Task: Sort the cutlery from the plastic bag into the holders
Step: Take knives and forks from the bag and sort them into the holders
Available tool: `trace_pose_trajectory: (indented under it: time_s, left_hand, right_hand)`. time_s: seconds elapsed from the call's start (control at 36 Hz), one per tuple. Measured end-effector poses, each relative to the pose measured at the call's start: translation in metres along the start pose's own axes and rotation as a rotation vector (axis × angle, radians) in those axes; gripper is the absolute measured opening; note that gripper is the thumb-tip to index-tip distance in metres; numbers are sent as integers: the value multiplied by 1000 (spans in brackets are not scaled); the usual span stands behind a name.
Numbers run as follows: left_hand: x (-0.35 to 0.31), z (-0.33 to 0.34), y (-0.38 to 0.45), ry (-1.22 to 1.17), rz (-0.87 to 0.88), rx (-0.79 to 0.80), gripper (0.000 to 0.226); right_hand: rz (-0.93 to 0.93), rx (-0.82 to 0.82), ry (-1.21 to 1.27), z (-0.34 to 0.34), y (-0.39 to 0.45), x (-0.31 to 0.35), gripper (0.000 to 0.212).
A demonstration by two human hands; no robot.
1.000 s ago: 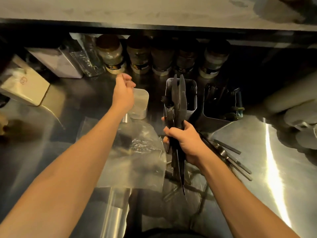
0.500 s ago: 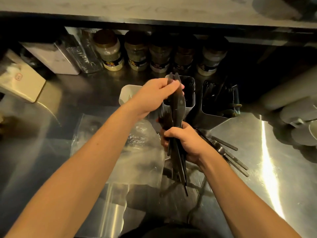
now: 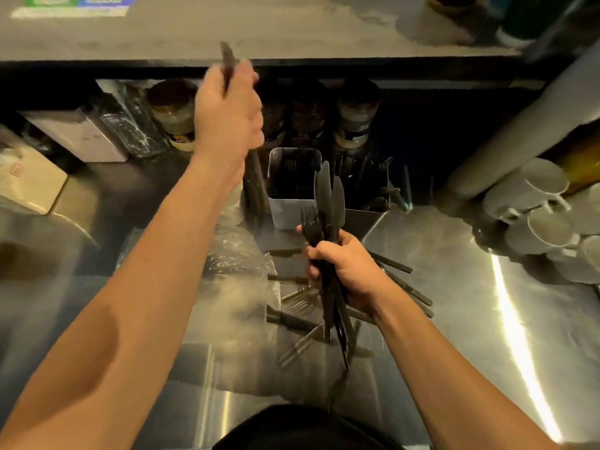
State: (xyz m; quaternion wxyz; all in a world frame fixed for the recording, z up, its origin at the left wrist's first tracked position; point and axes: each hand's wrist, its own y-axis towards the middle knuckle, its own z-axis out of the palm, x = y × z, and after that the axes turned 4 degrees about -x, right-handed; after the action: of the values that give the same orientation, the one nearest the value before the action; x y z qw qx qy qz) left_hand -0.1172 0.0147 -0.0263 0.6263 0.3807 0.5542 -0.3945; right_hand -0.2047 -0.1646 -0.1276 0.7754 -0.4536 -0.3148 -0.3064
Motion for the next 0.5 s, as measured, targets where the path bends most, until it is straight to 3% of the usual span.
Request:
trace_pose_trajectory:
  time_s: [0.08, 0.17, 0.25, 0.39, 0.5]
  left_hand:
    - [16, 19, -18, 720, 86, 290, 27]
    - [30, 35, -32, 920, 87, 551, 27]
    - [36, 47, -39, 729, 11, 533, 9]
    - [32, 61, -39, 343, -161, 324, 8]
    - [15, 71, -21, 117, -35, -4, 15]
  right_hand:
    - [-46, -84, -74, -8, -5, 4, 19]
    - [-79, -84, -126, -16, -9, 9, 15]
    - [-76, -51, -151, -27, -12, 14, 24]
    - [-56, 12, -214, -49, -17, 15, 59]
    - [-34, -19, -242, -61, -22, 16, 45]
